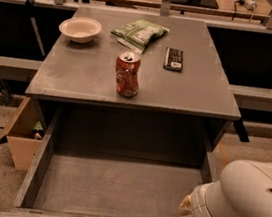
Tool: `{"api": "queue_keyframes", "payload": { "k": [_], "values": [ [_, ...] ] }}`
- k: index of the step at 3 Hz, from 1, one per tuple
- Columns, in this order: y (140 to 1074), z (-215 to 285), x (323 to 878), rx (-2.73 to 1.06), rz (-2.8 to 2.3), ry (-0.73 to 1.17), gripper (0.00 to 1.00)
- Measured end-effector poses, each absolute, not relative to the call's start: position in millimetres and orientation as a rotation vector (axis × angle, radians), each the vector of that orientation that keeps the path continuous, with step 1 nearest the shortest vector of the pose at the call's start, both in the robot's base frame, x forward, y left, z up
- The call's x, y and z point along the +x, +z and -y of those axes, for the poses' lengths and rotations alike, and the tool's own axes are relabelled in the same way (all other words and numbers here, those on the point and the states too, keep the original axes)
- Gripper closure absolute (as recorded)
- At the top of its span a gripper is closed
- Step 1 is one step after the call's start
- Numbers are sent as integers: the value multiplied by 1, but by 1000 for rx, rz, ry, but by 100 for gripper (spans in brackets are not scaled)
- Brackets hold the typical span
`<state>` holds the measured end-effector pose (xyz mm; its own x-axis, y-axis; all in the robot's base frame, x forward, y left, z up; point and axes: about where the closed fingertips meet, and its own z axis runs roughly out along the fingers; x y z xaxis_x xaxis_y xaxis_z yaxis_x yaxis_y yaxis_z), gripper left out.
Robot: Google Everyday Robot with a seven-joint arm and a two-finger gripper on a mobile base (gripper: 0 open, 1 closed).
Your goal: Open top drawer
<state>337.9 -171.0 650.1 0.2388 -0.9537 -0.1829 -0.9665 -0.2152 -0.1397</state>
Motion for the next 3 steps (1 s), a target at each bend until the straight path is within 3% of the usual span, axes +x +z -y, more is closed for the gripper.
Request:
{"api": "queue_keyframes", "payload": {
  "k": [1, 3],
  "values": [
    [652, 175, 323, -2310, -1818, 78, 83],
    [654, 176, 323, -2312, -1817, 70, 36]
  ]
}}
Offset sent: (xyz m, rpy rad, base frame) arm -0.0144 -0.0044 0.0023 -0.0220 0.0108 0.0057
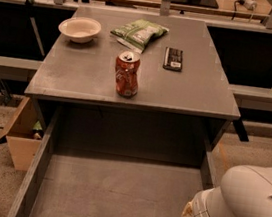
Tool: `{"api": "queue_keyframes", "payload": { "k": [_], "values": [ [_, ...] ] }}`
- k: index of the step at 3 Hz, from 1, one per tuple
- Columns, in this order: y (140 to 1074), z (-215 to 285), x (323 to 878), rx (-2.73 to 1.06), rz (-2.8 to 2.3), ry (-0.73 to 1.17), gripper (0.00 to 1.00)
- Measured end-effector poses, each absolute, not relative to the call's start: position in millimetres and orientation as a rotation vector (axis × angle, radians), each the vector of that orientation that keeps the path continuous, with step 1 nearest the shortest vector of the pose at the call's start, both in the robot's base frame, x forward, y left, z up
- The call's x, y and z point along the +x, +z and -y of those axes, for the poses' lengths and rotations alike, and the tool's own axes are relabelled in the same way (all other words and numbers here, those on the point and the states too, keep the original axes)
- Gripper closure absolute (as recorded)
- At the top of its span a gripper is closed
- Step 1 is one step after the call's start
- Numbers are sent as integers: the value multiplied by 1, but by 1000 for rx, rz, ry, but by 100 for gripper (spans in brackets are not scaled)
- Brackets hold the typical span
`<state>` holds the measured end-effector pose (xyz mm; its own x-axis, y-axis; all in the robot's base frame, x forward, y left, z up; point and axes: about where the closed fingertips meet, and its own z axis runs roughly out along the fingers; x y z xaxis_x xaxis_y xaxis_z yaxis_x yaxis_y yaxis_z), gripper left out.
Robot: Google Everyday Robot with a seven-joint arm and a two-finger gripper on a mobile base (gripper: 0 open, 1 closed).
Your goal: Open top drawer
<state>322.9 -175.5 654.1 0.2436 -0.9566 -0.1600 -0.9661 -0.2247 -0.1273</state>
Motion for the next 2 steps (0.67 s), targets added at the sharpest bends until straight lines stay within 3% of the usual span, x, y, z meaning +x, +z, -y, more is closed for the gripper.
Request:
{"api": "queue_keyframes", "payload": {
  "k": [1, 2],
  "values": [
    [655, 176, 323, -2313, -1816, 67, 12],
    [656, 176, 322, -2314, -1815, 63, 0]
  ]
}}
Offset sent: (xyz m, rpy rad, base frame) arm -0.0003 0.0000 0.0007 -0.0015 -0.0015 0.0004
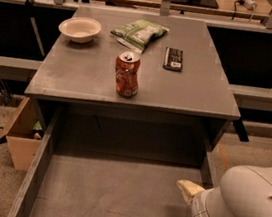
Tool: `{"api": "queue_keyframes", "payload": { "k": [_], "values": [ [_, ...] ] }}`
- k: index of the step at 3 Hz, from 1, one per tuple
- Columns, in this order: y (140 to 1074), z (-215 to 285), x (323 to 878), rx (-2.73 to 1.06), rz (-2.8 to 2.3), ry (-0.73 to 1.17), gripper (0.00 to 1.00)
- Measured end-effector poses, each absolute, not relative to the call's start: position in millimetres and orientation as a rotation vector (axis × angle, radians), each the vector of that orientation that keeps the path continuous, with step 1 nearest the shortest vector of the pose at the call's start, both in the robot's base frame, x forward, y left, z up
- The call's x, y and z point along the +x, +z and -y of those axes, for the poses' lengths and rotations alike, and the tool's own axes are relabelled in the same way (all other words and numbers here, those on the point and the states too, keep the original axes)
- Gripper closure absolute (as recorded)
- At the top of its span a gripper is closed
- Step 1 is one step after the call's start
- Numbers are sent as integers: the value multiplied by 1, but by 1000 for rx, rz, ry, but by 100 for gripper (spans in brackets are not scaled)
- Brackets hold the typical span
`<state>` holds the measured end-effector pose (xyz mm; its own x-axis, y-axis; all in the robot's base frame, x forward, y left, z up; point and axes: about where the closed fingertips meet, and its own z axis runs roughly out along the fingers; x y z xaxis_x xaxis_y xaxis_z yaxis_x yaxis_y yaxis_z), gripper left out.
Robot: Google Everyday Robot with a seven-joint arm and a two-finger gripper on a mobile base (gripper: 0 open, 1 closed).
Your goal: Open top drawer
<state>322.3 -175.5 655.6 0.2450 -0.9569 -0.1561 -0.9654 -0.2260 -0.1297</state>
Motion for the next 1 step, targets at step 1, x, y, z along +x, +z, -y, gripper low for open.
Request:
{"api": "queue_keyframes", "payload": {
  "k": [1],
  "values": [
    [656, 176, 322, -2314, -1815, 63, 0]
  ]
}}
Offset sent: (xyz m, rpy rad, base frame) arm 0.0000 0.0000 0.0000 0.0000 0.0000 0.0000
